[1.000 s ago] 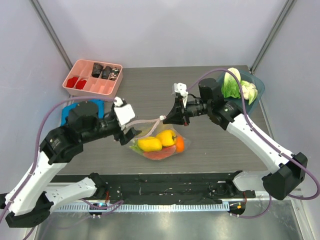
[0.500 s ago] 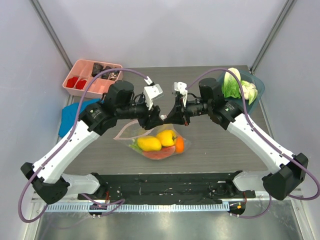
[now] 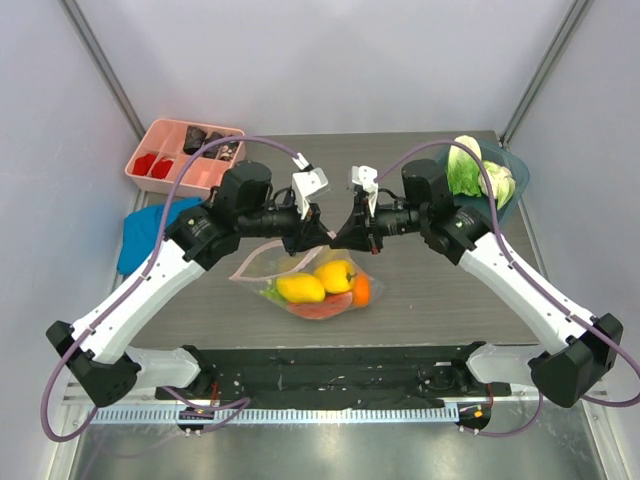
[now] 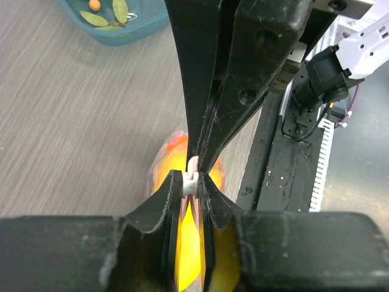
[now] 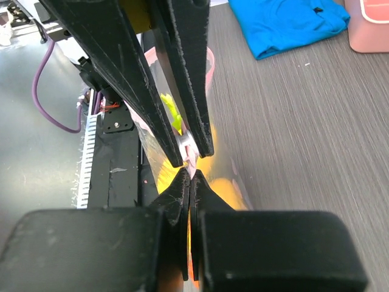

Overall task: Place the food in the zip-top bag and seal the zipper
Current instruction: Zip the zipper food storage bag at the center of the board.

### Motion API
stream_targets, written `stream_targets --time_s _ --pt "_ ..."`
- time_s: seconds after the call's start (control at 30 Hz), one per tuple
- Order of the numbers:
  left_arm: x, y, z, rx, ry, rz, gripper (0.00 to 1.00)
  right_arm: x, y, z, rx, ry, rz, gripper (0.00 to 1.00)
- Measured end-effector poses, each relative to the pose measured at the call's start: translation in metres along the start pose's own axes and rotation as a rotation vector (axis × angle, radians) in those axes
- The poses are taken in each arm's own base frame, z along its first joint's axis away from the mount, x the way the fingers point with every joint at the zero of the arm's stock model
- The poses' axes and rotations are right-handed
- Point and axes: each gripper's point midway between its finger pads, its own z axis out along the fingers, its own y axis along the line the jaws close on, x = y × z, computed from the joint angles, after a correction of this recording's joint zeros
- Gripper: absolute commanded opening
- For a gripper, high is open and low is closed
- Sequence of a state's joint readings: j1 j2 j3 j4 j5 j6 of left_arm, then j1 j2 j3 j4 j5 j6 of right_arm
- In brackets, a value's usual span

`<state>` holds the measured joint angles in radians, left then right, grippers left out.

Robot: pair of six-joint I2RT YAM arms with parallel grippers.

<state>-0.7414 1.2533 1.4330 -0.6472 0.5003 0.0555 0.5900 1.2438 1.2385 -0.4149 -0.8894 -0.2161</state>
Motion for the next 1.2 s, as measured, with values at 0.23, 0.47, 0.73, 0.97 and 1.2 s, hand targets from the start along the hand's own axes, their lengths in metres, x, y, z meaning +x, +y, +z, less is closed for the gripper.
stream_targets --time_s 0.23,0.47,0.73,0.97,1.2 --pt "0.005 0.006 -0.005 -0.003 0.005 -0.001 0.08 -0.001 -0.003 -0.002 0.040 -0.008 -0.002 0.01" --pt "0.020 0.009 -0.020 -0.025 0.049 0.031 0.06 -0.006 -0.009 -0.013 0.092 -0.029 0.012 0.01" --pt "0.049 0.029 -0.043 -0.115 0.098 0.015 0.04 -0.010 -0.041 -0.048 0.234 -0.074 0.077 0.01" --pt "0.084 0.040 -0.064 -0.198 0.145 -0.031 0.04 -0.011 -0.059 -0.078 0.350 -0.107 0.111 0.01" --pt "0.105 0.042 -0.080 -0.276 0.157 -0.027 0.15 -0.014 -0.059 -0.089 0.383 -0.118 0.110 0.01"
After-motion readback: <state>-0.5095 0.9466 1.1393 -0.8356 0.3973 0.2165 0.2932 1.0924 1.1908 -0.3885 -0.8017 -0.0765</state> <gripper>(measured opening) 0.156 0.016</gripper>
